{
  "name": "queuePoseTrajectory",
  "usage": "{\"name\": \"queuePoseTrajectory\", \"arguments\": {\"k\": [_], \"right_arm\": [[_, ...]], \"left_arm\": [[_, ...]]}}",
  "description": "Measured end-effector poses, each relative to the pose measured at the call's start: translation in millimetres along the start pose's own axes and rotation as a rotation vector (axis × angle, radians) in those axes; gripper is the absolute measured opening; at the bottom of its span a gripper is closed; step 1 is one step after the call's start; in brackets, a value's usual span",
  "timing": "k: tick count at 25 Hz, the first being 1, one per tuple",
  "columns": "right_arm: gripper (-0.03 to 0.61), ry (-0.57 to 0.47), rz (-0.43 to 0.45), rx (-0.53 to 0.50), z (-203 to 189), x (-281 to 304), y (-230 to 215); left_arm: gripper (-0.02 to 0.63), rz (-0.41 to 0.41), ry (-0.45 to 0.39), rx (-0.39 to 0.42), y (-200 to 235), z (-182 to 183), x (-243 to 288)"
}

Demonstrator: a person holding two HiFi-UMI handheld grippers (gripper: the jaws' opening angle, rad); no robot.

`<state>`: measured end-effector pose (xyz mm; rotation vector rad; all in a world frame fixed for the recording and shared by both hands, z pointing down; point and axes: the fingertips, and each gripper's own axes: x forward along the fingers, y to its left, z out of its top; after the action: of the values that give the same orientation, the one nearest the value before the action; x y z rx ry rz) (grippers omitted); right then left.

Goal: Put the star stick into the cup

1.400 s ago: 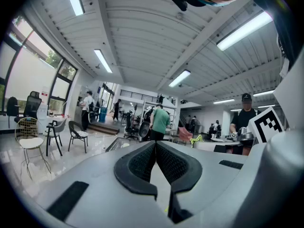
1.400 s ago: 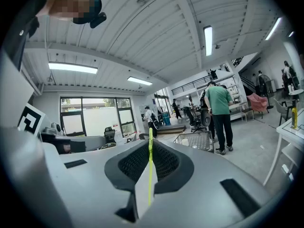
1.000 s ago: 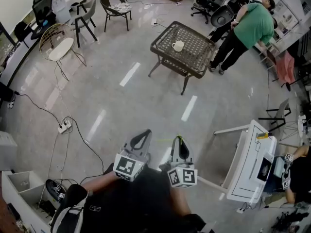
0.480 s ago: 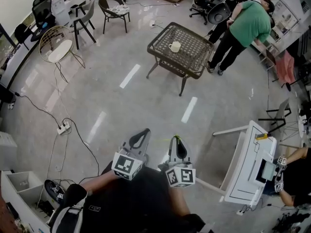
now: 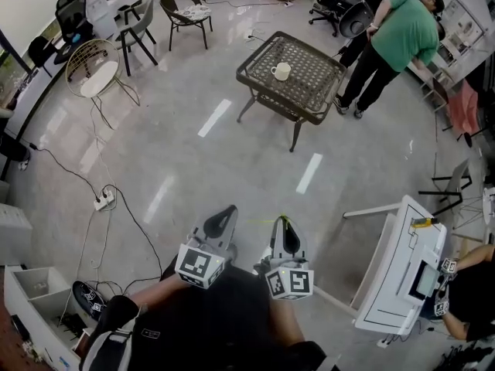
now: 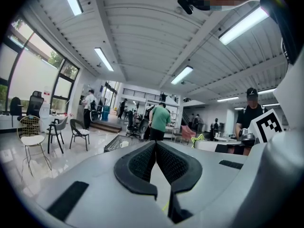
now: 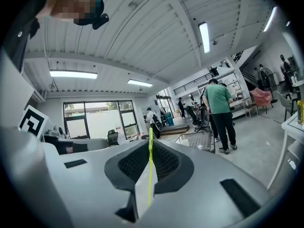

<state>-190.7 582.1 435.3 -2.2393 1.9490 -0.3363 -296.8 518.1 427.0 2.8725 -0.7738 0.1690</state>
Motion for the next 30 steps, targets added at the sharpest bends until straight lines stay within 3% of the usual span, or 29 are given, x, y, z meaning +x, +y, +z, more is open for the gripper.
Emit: {"name": "queuePoseTrajectory", "arguments": {"k": [11,25,30], "right_arm": [[0.021,0.039,-0.016,0.006,0,77,-43],[0.021,0.038,-0.015,-0.054,49,295,-82],[0.021,0.031,-0.022,-0.062,60,347,-87]], "left_arm": [[0.017,-0.012,0.010,-0.053,38,-1,92],[0.017,-0.064,-0.016,-0.040,165,61,260],[0.017,-0.083,-0.013,-0.030,197,65,298]]}}
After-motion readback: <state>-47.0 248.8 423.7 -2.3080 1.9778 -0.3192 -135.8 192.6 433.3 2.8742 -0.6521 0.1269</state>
